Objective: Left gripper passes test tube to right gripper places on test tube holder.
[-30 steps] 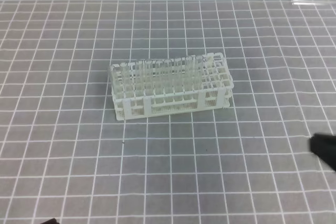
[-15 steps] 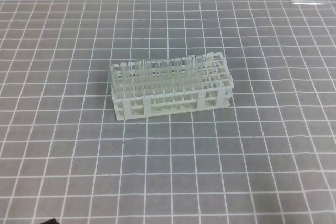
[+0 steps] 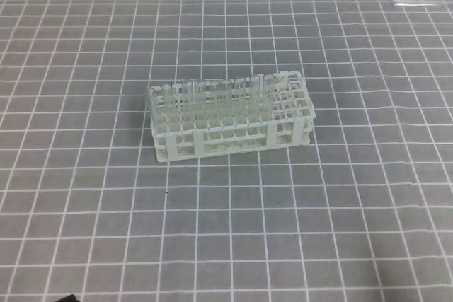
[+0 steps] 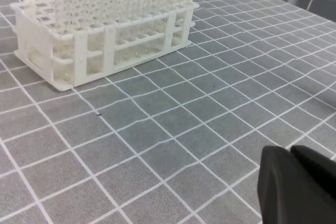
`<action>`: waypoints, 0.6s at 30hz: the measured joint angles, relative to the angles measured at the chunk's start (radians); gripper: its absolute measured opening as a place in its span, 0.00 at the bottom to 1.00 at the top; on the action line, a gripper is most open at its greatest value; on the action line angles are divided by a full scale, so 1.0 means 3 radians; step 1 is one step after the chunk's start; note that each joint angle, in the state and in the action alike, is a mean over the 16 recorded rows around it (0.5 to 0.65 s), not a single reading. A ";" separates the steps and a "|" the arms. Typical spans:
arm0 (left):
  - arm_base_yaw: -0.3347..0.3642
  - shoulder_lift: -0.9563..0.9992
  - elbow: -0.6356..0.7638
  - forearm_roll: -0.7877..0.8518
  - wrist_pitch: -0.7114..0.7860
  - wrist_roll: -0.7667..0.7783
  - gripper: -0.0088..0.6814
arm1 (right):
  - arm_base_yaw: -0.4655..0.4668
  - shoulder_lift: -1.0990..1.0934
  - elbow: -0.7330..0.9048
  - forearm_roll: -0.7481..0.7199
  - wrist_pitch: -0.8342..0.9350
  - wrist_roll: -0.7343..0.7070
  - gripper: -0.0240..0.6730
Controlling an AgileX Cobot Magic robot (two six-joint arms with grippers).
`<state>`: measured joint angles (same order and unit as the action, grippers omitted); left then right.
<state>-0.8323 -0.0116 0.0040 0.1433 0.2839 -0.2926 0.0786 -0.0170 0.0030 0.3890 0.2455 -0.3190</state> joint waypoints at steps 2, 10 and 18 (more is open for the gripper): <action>0.0000 0.0000 0.0000 0.0000 0.0000 0.0000 0.01 | 0.0000 0.0000 0.0001 -0.0067 -0.0002 0.0044 0.02; 0.0000 0.0000 0.0003 0.0000 -0.0002 0.0000 0.01 | 0.0000 0.0000 0.0001 -0.0515 0.0121 0.0372 0.02; 0.0000 -0.0004 0.0006 0.0000 -0.0004 0.0001 0.01 | 0.0000 0.0000 0.0001 -0.0839 0.0252 0.0673 0.02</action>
<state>-0.8323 -0.0129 0.0058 0.1434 0.2828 -0.2924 0.0786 -0.0170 0.0033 0.1375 0.3212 -0.1172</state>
